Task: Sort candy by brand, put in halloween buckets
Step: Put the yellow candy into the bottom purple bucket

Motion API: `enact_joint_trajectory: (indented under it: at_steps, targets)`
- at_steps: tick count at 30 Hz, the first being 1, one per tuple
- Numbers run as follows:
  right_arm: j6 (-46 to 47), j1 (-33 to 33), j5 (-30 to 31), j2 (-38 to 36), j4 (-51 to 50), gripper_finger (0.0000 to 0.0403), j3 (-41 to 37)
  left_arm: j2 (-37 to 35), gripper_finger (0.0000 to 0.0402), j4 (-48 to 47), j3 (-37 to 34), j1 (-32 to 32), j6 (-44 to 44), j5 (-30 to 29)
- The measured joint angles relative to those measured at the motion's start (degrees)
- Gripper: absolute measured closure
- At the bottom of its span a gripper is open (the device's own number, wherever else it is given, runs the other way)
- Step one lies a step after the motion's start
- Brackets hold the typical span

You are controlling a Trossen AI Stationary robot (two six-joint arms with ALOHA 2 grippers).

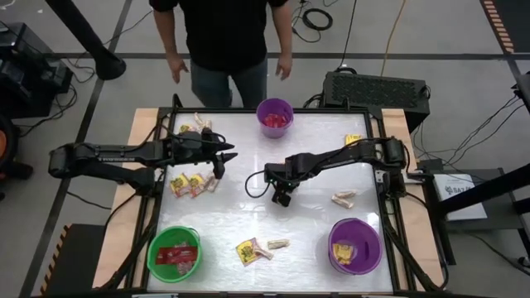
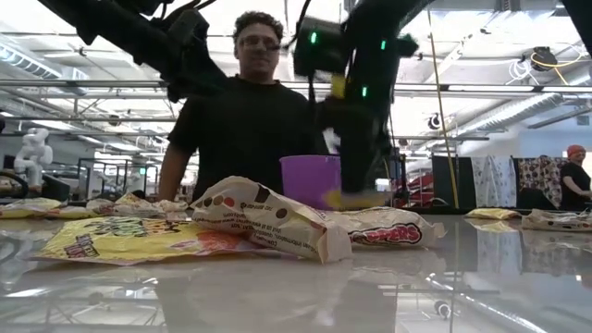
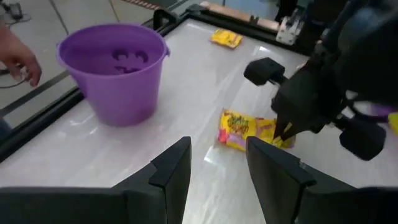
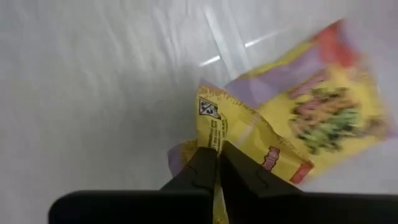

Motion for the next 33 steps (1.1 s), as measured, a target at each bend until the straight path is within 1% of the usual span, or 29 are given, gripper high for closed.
enact_joint_trajectory:
  at_steps: [3, 7, 10, 13, 15, 17, 20, 24, 28, 33]
  targets:
    - [1.32, 0.12, -0.37, -2.95, -5.82, 0.0393, 2.06, 1.62, 0.0240, 1.93, 0.09, 0.00, 0.36, 0.81]
    - [5.19, 0.89, -5.57, -7.54, -10.51, 0.0400, 3.92, 4.96, 0.0240, 4.75, 0.09, 0.23, 1.77, 3.43]
    - [10.79, 2.56, -8.57, -12.30, -13.29, 0.0401, 4.39, 8.15, 0.0240, 8.72, 0.09, 0.33, 1.77, 7.29]
    - [17.99, 5.65, -8.76, -17.37, -16.18, 0.0401, 4.39, 11.10, 0.0240, 13.34, 0.09, 0.33, 1.72, 12.35]
    - [23.52, 8.31, -8.48, -20.74, -17.26, 0.0402, 4.39, 12.57, 0.0240, 15.74, 0.09, 0.33, 1.48, 15.22]
    - [30.22, 11.83, -7.40, -23.78, -18.43, 0.0402, 4.41, 13.64, 0.0240, 18.43, 0.09, 0.33, 1.43, 16.72]
    - [41.17, 17.90, -5.02, -26.88, -19.50, 0.0402, 4.41, 14.13, 0.0240, 19.76, 0.38, 0.33, 1.51, 16.91]
    - [53.23, 25.96, -4.14, -28.13, -21.00, 0.0402, 4.43, 14.19, 0.0240, 19.40, 2.30, 0.33, 3.51, 16.97]
    - [59.37, 32.39, -4.13, -27.62, -21.95, 0.0403, 4.43, 14.19, 0.0240, 19.42, 3.91, 0.64, 5.40, 16.97]
    - [66.75, 38.50, -2.63, -27.48, -24.60, 0.0403, 4.43, 14.76, 0.0240, 19.79, 4.22, 1.59, 5.90, 16.71]
